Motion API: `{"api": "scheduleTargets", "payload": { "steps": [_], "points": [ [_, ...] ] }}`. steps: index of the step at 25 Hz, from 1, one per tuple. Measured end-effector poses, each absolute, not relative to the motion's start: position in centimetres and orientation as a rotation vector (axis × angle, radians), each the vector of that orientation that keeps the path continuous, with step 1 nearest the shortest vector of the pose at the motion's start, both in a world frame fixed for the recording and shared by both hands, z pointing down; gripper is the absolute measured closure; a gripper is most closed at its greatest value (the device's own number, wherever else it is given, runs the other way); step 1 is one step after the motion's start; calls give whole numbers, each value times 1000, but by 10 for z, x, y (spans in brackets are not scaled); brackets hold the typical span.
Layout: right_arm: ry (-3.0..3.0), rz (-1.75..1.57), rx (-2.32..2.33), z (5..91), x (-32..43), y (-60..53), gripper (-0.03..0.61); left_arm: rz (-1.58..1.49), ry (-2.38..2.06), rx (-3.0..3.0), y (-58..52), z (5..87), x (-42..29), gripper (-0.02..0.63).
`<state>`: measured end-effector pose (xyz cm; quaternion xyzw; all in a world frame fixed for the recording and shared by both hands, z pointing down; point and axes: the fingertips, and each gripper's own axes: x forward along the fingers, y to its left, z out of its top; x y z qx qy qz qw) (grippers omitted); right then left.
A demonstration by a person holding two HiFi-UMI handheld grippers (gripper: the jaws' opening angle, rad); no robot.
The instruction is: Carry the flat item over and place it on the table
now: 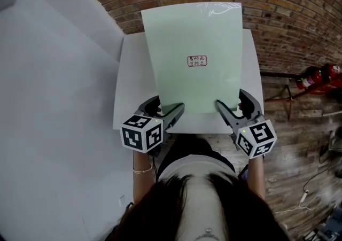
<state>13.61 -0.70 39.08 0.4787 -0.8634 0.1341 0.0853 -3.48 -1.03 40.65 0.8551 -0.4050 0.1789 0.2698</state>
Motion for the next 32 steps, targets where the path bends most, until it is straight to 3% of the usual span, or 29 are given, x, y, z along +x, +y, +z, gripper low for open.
{"api": "scheduleTargets", "payload": {
  "steps": [32],
  "points": [
    [-2496,499,1449,423,79,-97,245,524,-1011,2263,-105,439,-91,265]
  ]
}}
